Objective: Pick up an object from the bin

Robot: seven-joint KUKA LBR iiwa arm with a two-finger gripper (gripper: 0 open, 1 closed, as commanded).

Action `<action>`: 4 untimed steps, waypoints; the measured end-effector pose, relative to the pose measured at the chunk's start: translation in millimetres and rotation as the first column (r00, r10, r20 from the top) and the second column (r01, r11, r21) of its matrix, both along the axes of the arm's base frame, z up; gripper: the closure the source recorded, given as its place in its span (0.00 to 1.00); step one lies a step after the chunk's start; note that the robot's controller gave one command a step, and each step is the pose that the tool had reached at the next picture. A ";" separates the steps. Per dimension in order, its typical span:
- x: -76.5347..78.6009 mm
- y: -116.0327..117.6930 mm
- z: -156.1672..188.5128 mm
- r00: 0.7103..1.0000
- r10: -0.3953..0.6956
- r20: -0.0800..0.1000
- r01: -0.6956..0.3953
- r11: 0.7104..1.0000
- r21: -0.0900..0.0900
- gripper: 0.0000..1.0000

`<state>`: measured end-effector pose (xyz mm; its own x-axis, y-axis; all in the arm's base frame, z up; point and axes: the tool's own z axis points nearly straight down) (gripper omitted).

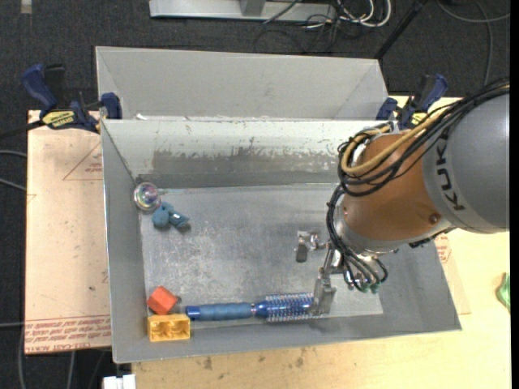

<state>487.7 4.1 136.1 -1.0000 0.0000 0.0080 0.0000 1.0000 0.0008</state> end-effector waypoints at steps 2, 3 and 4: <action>-6.7 35.3 -66.7 0.989 0.151 0.009 -0.151 0.989 0.000 1.00; -2.3 35.7 -64.4 0.988 0.150 0.025 -0.150 0.989 -0.001 0.00; -6.8 35.3 -66.8 0.989 0.151 0.009 -0.151 0.989 0.000 1.00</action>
Offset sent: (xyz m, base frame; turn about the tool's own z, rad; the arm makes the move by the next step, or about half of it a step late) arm -0.0070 0.0349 -0.0661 -0.1535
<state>480.8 39.4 69.3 -0.9886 -0.1509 -0.0008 -0.1509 0.9886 0.0009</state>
